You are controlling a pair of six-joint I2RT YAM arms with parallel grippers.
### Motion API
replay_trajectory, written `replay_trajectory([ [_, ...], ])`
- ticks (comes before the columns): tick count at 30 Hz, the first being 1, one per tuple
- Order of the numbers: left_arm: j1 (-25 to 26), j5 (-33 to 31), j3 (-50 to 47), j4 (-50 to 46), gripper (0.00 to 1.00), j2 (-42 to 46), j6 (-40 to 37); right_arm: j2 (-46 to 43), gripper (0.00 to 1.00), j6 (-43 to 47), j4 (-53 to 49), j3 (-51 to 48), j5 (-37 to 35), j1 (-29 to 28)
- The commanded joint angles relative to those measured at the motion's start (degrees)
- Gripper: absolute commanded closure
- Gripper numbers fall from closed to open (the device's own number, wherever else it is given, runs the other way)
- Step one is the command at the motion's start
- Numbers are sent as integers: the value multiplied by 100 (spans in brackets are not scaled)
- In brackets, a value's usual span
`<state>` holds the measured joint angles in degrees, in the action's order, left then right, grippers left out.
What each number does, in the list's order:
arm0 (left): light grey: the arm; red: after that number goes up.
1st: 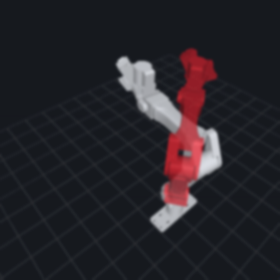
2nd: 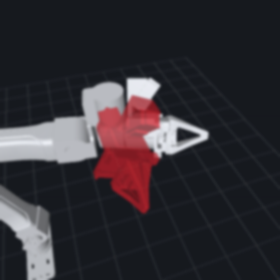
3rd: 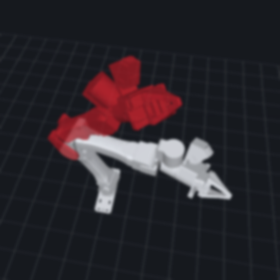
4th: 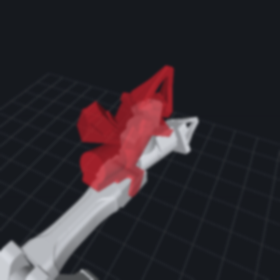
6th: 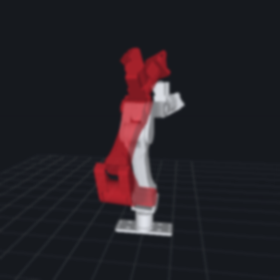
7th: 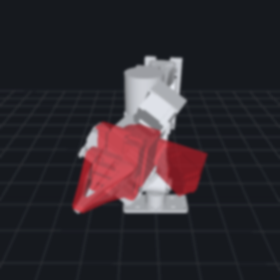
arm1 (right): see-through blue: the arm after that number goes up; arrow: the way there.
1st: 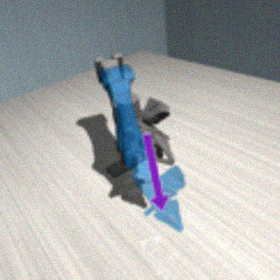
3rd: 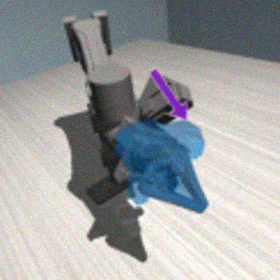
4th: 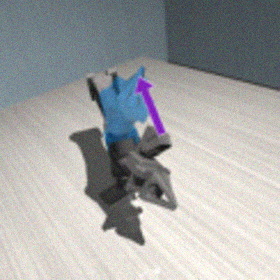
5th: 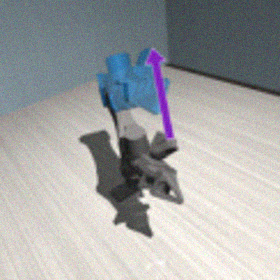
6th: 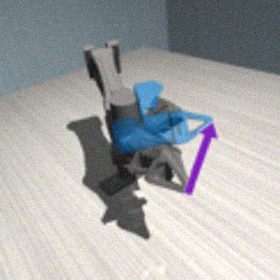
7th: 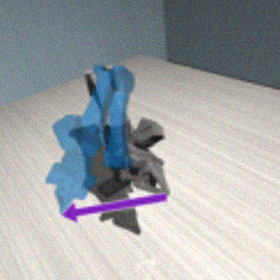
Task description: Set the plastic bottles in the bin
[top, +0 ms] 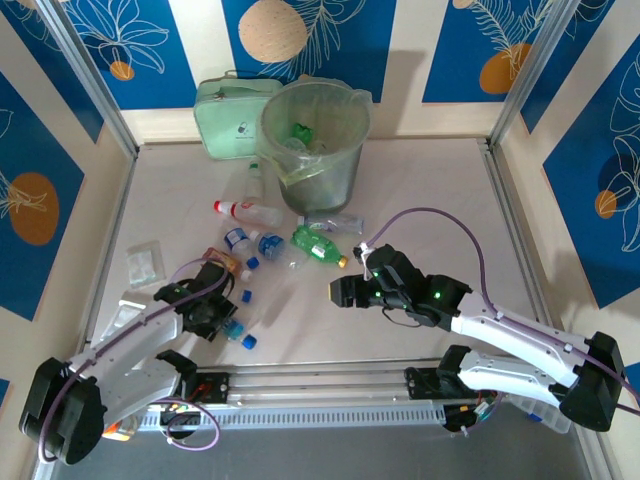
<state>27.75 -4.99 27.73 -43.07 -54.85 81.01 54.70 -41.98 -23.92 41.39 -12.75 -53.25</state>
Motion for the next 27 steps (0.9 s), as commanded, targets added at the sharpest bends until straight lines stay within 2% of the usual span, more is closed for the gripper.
replay_trajectory([
  [1,-68,-123,330,-456,49,313,-79,-198,37,100,-183,208,-159,-17],
  [7,-68,124,810,-346,49,801,-717,-375,37,176,-357,337,-253,39],
  [9,-59,168,1110,-304,50,933,-1155,-414,37,214,-411,387,-250,67],
  [12,-50,406,1410,261,50,1284,-2060,-473,37,183,-445,480,-178,154],
  [14,-50,933,1477,932,49,1516,-2810,-529,37,172,-398,509,-56,214],
  [16,-50,1967,1355,2153,49,1761,-3461,-577,37,205,-396,569,-23,237],
  [18,-41,2819,1264,3287,50,1834,-3750,-633,37,247,-435,628,-10,262],
  [21,-21,3853,1627,3874,50,1530,-4366,-761,37,300,-434,717,117,346],
  [24,63,4097,1932,3741,52,1416,-5191,-883,36,503,-466,876,225,437],
  [27,107,3968,1866,3806,53,1505,-5918,-1002,35,735,-521,1095,217,593],
])
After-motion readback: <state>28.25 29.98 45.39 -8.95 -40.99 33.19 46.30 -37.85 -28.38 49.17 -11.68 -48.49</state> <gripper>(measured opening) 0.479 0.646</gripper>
